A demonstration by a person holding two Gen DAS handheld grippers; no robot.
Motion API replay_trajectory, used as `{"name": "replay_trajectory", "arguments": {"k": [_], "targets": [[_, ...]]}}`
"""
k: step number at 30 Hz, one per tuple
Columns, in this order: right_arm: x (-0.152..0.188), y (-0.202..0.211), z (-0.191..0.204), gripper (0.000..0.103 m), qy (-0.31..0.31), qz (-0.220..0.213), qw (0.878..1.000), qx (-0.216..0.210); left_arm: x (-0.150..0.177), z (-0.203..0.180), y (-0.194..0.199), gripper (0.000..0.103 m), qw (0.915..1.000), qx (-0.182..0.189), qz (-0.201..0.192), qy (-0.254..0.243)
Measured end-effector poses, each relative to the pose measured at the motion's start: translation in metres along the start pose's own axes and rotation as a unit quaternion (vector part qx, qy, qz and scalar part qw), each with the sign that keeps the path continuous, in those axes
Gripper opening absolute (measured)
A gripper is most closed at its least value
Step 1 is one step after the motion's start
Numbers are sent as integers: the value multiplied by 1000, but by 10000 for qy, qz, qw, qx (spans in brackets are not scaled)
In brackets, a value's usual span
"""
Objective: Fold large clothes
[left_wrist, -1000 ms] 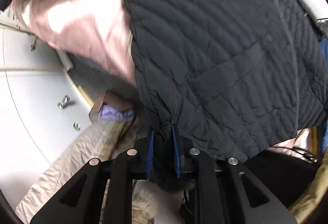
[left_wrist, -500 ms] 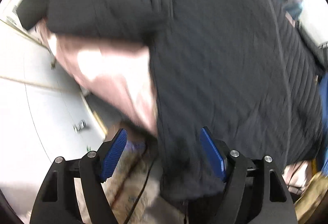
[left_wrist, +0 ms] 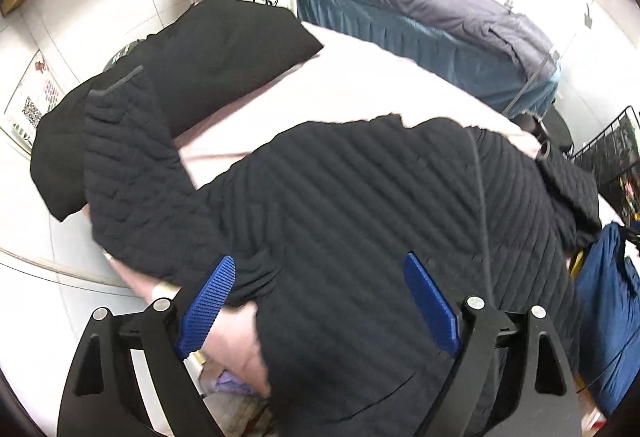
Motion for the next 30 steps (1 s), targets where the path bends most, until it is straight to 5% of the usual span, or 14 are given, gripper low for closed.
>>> {"name": "replay_trajectory", "arguments": {"k": [11, 19, 22, 24, 30], "targets": [[-24, -122, 5, 76, 670, 645, 9929, 735, 50, -66, -53, 88, 9973, -212, 629, -307], [-24, -175, -10, 74, 1478, 815, 9718, 1648, 76, -70, -68, 88, 9932, -445, 893, -607], [-21, -182, -13, 51, 1514, 822, 9699, 1722, 77, -65, -71, 88, 9932, -436, 972, -468], [-23, -177, -17, 21, 1447, 724, 9692, 1855, 77, -61, -74, 88, 9933, -436, 1008, -351], [-36, -142, -34, 11, 422, 238, 9900, 1325, 72, -61, -74, 88, 9941, -413, 975, -219]]}}
Point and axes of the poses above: each gripper's, at about its wrist camera, not at the fingertips, and y roughly against the way its jaws point, z to its left, x to its underside, the point moved 9 cm from there along -y, roughly the way its jaws point, and after that the axes turned 5 degrees about -x, right-handed, at the moved point
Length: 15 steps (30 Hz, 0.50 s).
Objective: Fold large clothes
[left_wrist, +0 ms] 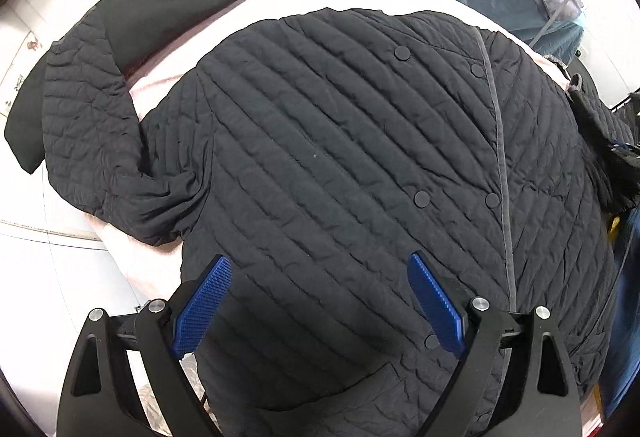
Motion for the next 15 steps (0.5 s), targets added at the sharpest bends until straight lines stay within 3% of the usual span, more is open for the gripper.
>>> {"name": "replay_trajectory", "arguments": {"k": [8, 15], "targets": [[-15, 94, 5, 11, -437, -1131, 9906, -627, 2, -10, 5, 88, 9999, 108, -38, -33], [-36, 162, 79, 11, -276, -1685, 9715, -1645, 5, -10, 11, 88, 9998, 167, -87, 47]]}}
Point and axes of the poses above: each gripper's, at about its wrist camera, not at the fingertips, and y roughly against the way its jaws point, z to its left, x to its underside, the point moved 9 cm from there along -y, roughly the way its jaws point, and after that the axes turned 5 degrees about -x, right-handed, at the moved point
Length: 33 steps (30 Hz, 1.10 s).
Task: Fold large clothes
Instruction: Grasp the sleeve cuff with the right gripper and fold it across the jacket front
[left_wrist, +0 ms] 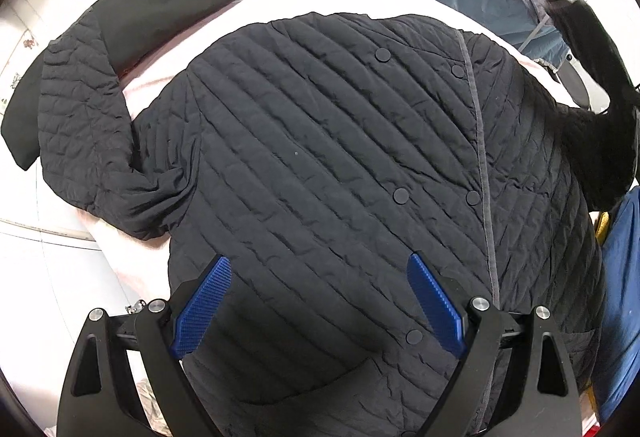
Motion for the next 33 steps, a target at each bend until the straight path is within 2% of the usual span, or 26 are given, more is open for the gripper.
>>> {"name": "replay_trajectory", "arguments": {"k": [8, 11, 13, 16, 19, 26, 28, 31, 33], "targets": [[-9, -13, 115, 11, 496, 37, 9936, -1014, 8, 25, 3, 88, 9995, -151, -36, 268], [1, -16, 158, 11, 818, 111, 9889, -1234, 14, 35, -1, 88, 9990, -203, 33, 387], [16, -31, 181, 11, 1156, 261, 9860, -1173, 19, 42, -6, 88, 9985, -233, 105, 475], [42, -51, 194, 11, 1337, 610, 9830, -1101, 23, 50, -12, 88, 9978, -258, 181, 585], [57, -66, 194, 11, 1242, 851, 9827, -1078, 26, 56, -15, 88, 9973, -285, 192, 652], [68, -88, 198, 13, 1147, 1263, 9796, -1064, 25, 62, -28, 88, 9972, -362, 304, 578], [74, -90, 198, 17, 1179, 1360, 9776, -1095, 20, 62, -27, 88, 9972, -364, 277, 583], [84, -90, 200, 28, 1275, 1580, 9712, -1249, 10, 61, -27, 88, 9972, -315, 237, 632], [93, -87, 205, 33, 1245, 1709, 9646, -1578, 1, 57, -28, 88, 9974, -283, 220, 628]]}}
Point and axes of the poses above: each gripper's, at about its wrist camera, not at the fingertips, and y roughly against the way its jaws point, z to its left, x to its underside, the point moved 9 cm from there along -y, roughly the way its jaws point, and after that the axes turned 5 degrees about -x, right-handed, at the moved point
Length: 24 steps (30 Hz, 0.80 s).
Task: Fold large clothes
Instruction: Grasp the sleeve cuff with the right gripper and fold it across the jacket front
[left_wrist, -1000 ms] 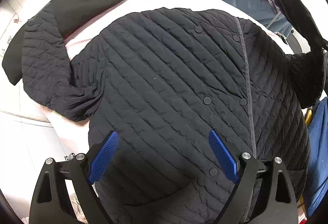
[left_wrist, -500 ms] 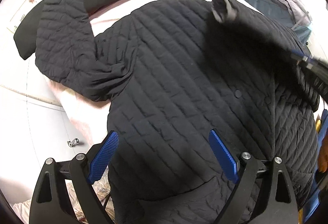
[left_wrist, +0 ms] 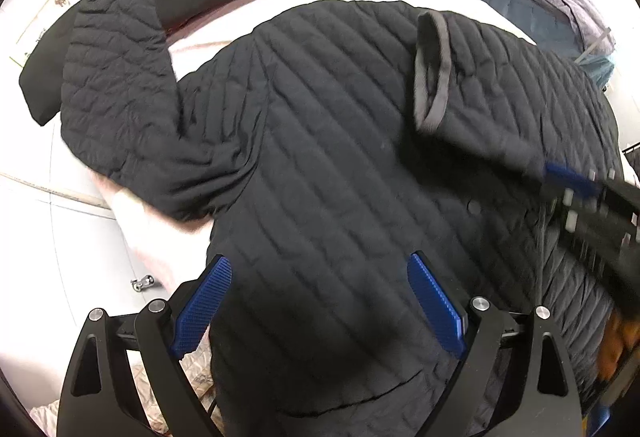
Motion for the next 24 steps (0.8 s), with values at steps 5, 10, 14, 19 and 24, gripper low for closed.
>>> {"name": "replay_trajectory", "arguments": {"k": [5, 10, 14, 19, 24], "targets": [[20, -2, 52, 29, 602, 155, 9953, -739, -29, -13, 4, 88, 9995, -125, -234, -184], [18, 9, 35, 62, 145, -176, 9986, -469, -58, -17, 8, 89, 9994, 17, -352, -44], [12, 46, -49, 77, -1124, -809, 9901, -219, -78, -29, -5, 92, 9989, 400, -259, -19], [47, 71, -143, 77, -1565, -887, 9793, 933, -107, -48, -29, 93, 9954, 918, -122, 234], [104, 79, -191, 79, -2367, -780, 9627, 1059, -113, -86, -55, 62, 9870, 1602, 131, 88]]}}
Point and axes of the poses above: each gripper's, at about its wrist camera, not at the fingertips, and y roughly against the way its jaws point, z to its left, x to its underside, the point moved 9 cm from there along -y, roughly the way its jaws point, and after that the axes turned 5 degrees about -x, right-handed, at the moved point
